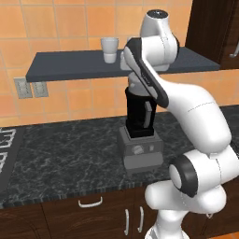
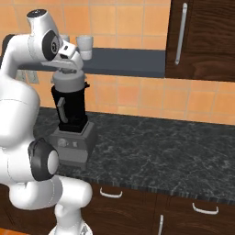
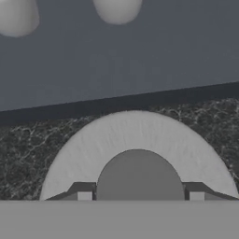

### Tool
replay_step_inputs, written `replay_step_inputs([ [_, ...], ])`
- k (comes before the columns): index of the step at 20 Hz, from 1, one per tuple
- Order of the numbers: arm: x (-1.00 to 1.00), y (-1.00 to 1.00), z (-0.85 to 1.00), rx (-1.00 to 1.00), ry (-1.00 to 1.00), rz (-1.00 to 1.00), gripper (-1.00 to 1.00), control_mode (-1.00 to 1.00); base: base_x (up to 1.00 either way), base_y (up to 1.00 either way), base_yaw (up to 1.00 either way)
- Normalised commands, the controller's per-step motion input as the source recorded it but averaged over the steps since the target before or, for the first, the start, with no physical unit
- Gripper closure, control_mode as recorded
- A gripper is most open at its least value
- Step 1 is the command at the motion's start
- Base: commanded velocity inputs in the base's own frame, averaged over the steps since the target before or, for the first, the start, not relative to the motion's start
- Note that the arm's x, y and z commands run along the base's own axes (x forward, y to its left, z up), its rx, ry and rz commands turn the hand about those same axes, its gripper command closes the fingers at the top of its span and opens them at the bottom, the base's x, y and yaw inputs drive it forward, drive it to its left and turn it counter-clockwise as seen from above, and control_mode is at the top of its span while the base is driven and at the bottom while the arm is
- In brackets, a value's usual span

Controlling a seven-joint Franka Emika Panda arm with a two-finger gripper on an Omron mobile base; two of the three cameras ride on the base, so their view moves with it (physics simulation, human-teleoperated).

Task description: Close the lid blender by securely placing the lid on top.

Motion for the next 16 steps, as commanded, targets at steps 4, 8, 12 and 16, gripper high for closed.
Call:
replay_step_inputs([
  [4, 0.0, 0.06, 0.0, -0.01, -0.02, 0.01, 1.0, -1.0, 0.0, 0.0, 0.0],
  [8, 0.18, 0.06, 0.0, 0.0, -0.06, 0.0, 1.0, -1.0, 0.0, 0.0, 0.0],
  [12, 0.31, 0.03, 0.0, 0.0, 0.0, -0.01, 1.0, -1.0, 0.0, 0.0, 0.0],
  [16, 0.14, 0.1, 0.0, 0.0, 0.0, 0.0, 1.0, -1.0, 0.0, 0.0, 0.0],
])
